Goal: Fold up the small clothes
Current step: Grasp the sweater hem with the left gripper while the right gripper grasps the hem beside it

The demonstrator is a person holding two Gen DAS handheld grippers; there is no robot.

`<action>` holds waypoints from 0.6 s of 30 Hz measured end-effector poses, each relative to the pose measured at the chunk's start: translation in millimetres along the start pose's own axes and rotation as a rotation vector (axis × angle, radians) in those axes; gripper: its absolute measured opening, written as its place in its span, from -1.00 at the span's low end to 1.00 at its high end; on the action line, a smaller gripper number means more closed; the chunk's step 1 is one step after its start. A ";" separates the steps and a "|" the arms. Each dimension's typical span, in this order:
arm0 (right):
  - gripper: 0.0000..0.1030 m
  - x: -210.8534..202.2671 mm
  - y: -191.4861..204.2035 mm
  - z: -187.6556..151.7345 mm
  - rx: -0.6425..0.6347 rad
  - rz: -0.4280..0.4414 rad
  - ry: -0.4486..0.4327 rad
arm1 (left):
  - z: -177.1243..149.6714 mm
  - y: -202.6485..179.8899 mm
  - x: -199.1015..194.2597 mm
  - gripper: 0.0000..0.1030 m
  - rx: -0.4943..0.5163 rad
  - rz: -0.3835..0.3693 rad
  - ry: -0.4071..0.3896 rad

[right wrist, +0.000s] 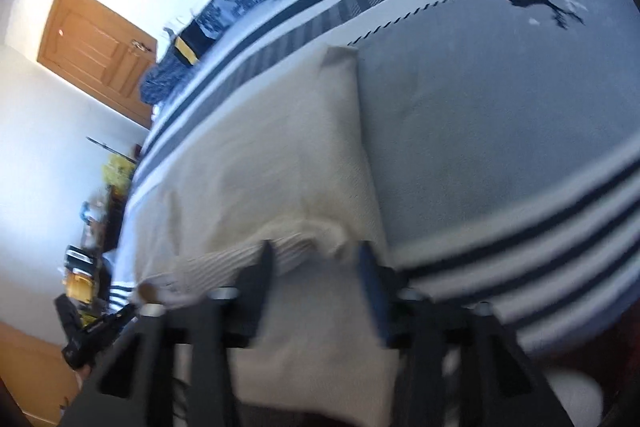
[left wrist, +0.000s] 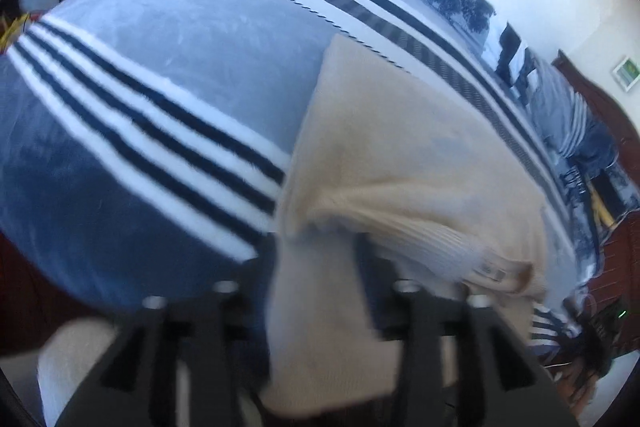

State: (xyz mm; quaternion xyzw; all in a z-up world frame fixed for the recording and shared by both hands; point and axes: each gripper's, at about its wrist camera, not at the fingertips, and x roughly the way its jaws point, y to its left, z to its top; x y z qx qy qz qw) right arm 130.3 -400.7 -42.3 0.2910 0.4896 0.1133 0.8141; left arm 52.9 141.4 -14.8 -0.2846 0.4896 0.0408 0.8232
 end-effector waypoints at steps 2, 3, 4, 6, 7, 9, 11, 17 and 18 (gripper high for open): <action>0.27 -12.2 -4.4 -21.7 0.059 0.065 0.007 | -8.2 -0.3 -9.1 0.13 -0.049 -0.048 0.001; 0.30 -13.2 -7.1 -29.7 0.087 0.093 0.018 | -12.4 -1.0 -10.7 0.16 -0.072 -0.079 0.007; 0.30 -10.5 -9.4 -36.2 0.118 0.121 0.032 | -11.7 -3.0 -8.2 0.18 -0.087 -0.106 0.021; 0.33 -1.9 -15.1 -40.4 0.190 0.171 0.071 | -1.3 -11.1 5.5 0.18 -0.119 -0.134 0.073; 0.33 6.3 -16.9 -35.6 0.224 0.196 0.086 | 5.6 -12.0 11.4 0.18 -0.143 -0.148 0.089; 0.38 18.1 -15.8 -25.7 0.267 0.204 0.107 | 23.6 -12.2 26.1 0.23 -0.212 -0.166 0.108; 0.45 29.6 -16.6 -13.8 0.320 0.195 0.119 | 40.4 -9.6 45.6 0.26 -0.279 -0.106 0.147; 0.19 61.4 -25.1 18.9 0.447 0.083 0.144 | 49.8 0.3 80.0 -0.32 -0.341 0.040 0.249; -0.23 61.7 -22.0 22.2 0.425 0.046 0.149 | 48.1 2.1 77.5 -0.51 -0.331 0.028 0.236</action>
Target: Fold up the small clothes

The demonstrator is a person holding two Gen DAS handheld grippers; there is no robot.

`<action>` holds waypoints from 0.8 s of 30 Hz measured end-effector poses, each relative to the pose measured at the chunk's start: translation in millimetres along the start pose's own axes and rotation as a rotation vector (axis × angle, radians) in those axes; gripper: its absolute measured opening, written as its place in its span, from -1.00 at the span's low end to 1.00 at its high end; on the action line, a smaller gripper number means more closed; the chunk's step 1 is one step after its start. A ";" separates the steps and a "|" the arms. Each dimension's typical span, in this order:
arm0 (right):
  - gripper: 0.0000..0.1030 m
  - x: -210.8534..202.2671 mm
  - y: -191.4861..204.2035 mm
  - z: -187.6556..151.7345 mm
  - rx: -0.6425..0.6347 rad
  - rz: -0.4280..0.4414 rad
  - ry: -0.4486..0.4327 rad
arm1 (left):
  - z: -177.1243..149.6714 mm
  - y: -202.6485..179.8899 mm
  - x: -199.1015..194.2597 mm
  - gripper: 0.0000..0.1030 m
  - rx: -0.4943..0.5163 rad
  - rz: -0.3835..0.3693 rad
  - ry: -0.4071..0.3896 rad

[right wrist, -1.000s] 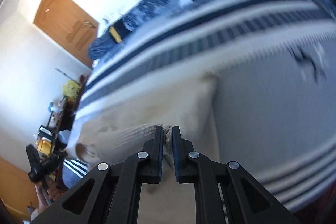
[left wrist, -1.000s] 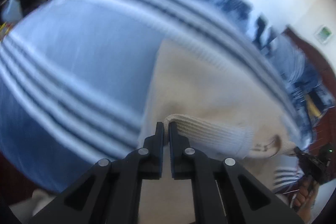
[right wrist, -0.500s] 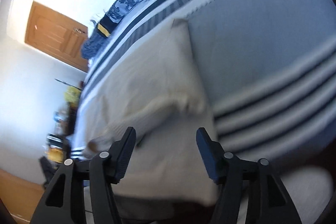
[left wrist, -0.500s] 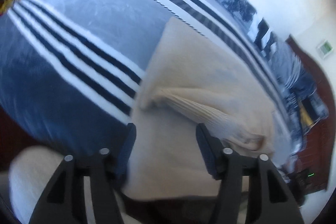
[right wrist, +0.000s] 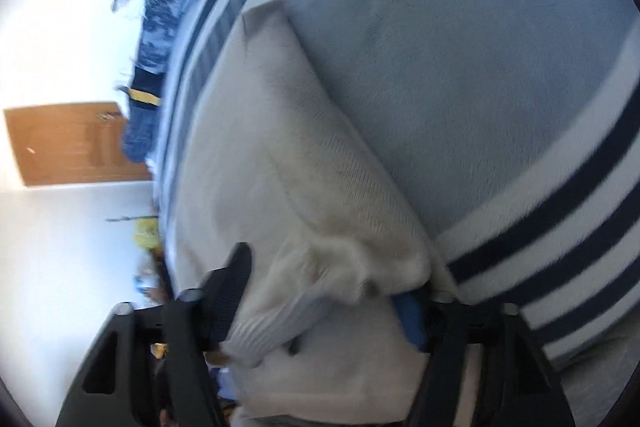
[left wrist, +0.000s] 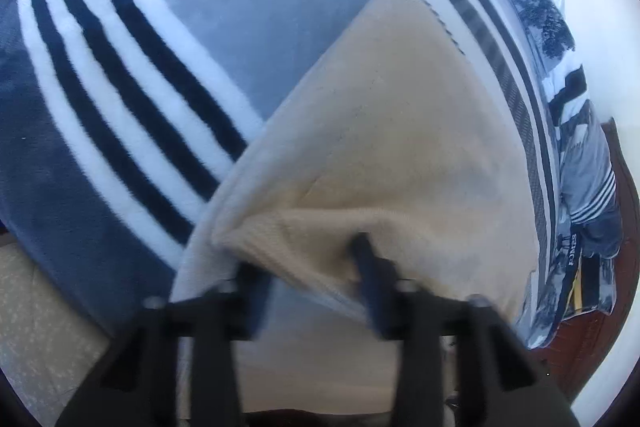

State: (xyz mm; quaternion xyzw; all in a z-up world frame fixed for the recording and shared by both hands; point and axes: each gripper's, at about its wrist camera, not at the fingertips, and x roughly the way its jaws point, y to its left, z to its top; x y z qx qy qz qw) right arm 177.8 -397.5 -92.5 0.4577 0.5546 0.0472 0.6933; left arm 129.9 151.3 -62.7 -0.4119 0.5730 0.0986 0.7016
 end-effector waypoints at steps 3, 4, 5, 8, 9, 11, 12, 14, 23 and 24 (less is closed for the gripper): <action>-0.67 -11.2 6.5 -5.0 -0.084 -0.056 -0.013 | -7.0 17.0 -13.4 -0.91 0.029 -0.061 -0.033; -0.69 -18.4 5.7 -10.1 -0.107 -0.059 -0.023 | -12.1 23.0 -21.3 -0.91 0.053 -0.107 -0.054; -0.80 -25.8 3.5 -16.6 -0.124 -0.050 -0.033 | -16.5 28.3 -27.5 -0.91 0.076 -0.127 -0.077; -0.91 -51.2 -6.0 -35.5 -0.209 -0.014 -0.081 | -31.4 44.6 -30.6 -0.91 0.132 -0.151 -0.104; -0.91 -55.1 -11.9 -39.4 -0.223 -0.023 -0.085 | -30.6 47.4 -26.1 -0.91 0.134 -0.151 -0.101; -0.98 -50.5 -30.7 -41.4 -0.206 -0.024 -0.074 | -32.4 53.8 -20.9 -0.91 0.156 -0.139 -0.127; -0.97 -48.1 -37.3 -40.3 -0.181 -0.018 -0.065 | -33.7 54.6 -20.1 -0.91 0.150 -0.147 -0.126; -0.97 -50.1 -37.3 -36.9 -0.183 -0.003 -0.074 | -38.0 52.4 -25.2 -0.91 0.155 -0.172 -0.132; 0.19 -49.1 -33.7 -61.4 -0.235 0.073 -0.028 | -42.9 51.2 -33.8 -0.81 0.184 -0.174 -0.138; 0.19 -45.4 -32.5 -62.0 -0.237 0.068 -0.017 | -41.9 50.9 -34.1 -0.65 0.181 -0.188 -0.141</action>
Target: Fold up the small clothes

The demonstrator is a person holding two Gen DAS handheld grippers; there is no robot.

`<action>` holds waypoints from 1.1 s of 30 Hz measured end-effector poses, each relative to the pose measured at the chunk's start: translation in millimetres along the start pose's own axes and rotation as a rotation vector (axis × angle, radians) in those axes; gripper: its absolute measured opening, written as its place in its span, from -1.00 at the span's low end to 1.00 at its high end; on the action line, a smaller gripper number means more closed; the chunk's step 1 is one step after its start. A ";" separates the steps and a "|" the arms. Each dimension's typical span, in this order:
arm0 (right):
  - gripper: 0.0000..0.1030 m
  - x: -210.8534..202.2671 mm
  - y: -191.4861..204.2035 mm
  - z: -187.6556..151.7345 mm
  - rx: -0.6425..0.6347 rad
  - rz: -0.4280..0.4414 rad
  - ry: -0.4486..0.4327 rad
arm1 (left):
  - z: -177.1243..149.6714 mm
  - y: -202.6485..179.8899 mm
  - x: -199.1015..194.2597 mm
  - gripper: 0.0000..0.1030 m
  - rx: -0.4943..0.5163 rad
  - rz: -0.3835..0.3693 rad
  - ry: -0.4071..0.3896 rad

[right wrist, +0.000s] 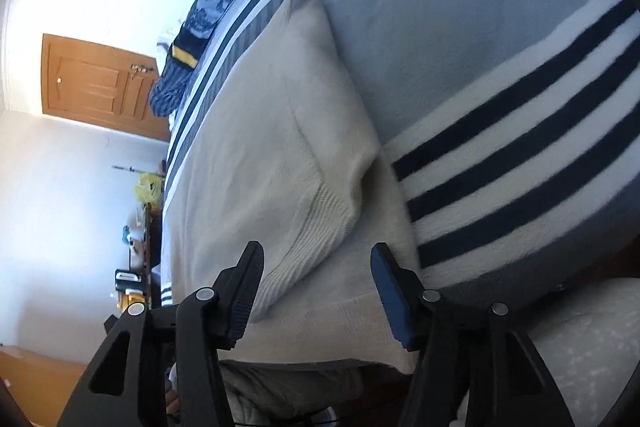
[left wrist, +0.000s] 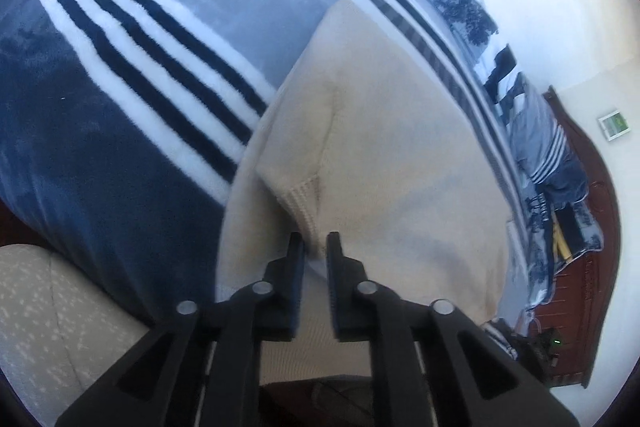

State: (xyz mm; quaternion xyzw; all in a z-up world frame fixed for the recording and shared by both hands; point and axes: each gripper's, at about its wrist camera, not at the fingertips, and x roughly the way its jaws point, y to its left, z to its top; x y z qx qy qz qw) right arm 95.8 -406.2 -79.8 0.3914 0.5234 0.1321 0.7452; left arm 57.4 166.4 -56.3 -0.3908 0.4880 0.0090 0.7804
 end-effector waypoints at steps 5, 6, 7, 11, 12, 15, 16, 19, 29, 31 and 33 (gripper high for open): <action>-0.20 33.8 7.8 21.3 0.014 -0.053 0.038 | 13.1 -7.2 24.5 -0.48 -0.014 0.046 0.066; -0.50 37.7 8.7 26.1 0.015 -0.069 0.038 | 14.8 -7.4 26.5 -0.94 -0.015 0.058 0.071; -0.73 40.2 8.5 31.0 0.022 -0.096 0.039 | 15.5 -7.3 24.4 -0.92 -0.018 0.057 0.069; -0.92 22.3 20.2 34.6 -0.014 -0.077 0.017 | 13.2 -9.0 -11.4 -0.93 -0.034 -0.081 0.045; -0.92 12.8 25.4 32.5 -0.033 -0.061 0.005 | 10.6 -8.5 -23.8 -0.93 -0.039 -0.117 0.047; -0.93 -27.5 36.6 13.7 -0.078 -0.007 -0.034 | -3.6 -2.1 -45.2 -0.93 -0.008 -0.108 0.047; -0.93 -35.4 36.6 5.5 -0.096 -0.024 -0.035 | -8.8 1.9 -42.9 -0.93 -0.013 -0.102 0.063; -0.93 -34.3 20.9 -7.6 -0.097 -0.069 -0.019 | -26.7 15.7 -17.0 -0.93 -0.016 -0.025 0.124; -0.88 -8.0 7.9 -9.3 -0.127 -0.254 0.057 | -29.1 12.2 -12.9 -0.89 0.026 0.058 0.129; -0.84 -0.6 3.7 -9.2 -0.111 -0.275 0.082 | -27.7 7.0 -21.9 -0.80 0.053 0.066 0.092; -0.46 -5.9 8.0 -8.4 -0.120 -0.253 0.060 | -26.8 -0.8 -39.2 -0.60 0.083 0.055 0.017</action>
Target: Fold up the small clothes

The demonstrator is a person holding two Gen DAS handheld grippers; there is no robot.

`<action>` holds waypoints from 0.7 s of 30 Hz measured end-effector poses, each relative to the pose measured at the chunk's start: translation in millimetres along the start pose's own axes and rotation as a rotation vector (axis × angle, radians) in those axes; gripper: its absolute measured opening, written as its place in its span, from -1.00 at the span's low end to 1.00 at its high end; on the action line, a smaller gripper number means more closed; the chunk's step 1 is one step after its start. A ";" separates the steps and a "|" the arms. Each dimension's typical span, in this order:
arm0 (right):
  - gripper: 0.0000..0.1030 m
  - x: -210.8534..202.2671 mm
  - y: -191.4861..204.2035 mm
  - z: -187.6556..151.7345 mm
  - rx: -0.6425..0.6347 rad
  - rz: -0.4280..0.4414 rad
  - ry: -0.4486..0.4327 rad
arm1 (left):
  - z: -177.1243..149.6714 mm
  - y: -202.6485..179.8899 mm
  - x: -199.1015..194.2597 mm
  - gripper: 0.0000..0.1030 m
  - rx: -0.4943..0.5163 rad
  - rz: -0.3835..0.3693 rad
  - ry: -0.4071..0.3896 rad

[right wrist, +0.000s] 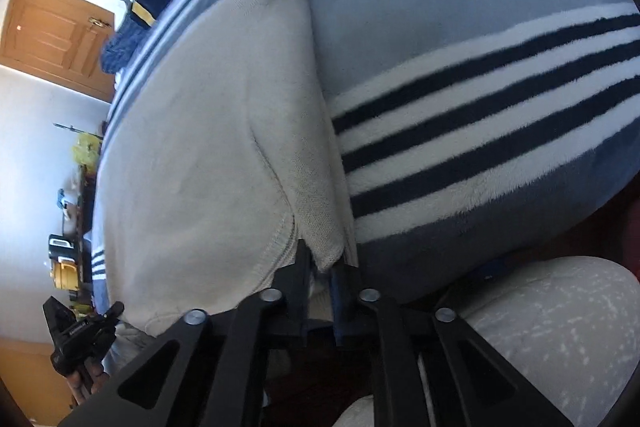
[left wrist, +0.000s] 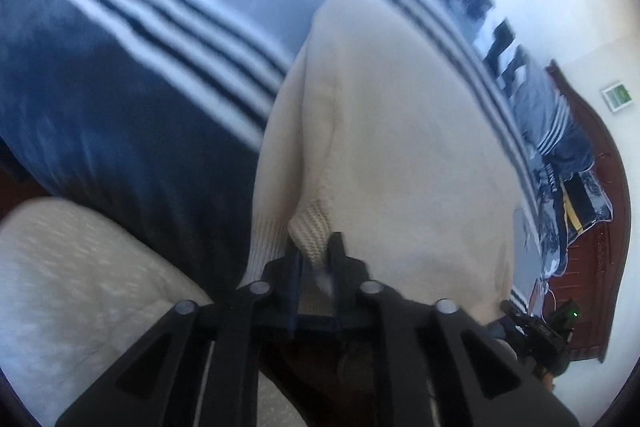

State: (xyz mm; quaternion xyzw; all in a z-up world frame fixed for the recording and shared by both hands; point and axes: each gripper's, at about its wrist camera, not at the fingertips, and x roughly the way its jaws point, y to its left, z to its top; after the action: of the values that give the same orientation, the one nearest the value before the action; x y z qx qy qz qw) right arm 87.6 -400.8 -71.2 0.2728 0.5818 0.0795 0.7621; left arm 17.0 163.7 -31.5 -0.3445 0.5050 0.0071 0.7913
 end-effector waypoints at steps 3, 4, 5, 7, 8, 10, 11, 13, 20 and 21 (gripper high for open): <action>0.32 -22.5 11.9 -2.9 -0.046 0.004 -0.100 | 2.2 -6.1 -18.6 -0.17 0.059 0.070 -0.101; 0.34 -30.4 17.6 -4.2 -0.069 -0.002 -0.132 | 3.8 -8.4 -18.4 -0.10 0.073 0.092 -0.105; 0.34 -39.7 25.8 -5.1 -0.094 -0.005 -0.157 | 5.8 -10.0 -15.3 -0.10 0.084 0.109 -0.096; 0.34 -50.0 44.9 -6.4 -0.135 -0.002 -0.181 | 8.6 -13.6 -4.3 -0.09 0.097 0.132 -0.060; 0.36 -54.2 59.1 -6.4 -0.162 0.013 -0.189 | 9.9 -16.5 5.6 -0.09 0.113 0.156 -0.030; 0.40 -53.1 91.0 -2.0 -0.216 0.063 -0.163 | 11.7 -20.7 18.3 -0.09 0.119 0.167 0.000; 0.40 -49.2 112.2 -0.2 -0.246 0.085 -0.144 | 12.6 -17.9 22.5 -0.09 0.115 0.163 0.006; 0.43 -42.4 148.6 8.2 -0.318 0.134 -0.099 | 15.2 -11.0 27.1 -0.09 0.089 0.141 0.009; 0.49 14.0 279.9 36.6 -0.502 0.265 0.122 | 23.8 27.4 30.8 -0.09 -0.071 -0.017 0.041; 0.49 24.0 293.1 39.0 -0.513 0.262 0.147 | 24.3 30.8 30.3 -0.09 -0.087 -0.038 0.041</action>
State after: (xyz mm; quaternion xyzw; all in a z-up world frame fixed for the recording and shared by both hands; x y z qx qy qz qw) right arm 188.9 -157.1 64.3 0.1376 0.5561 0.3414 0.7451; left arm 40.1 190.4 -66.4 -0.3881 0.5137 0.0072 0.7652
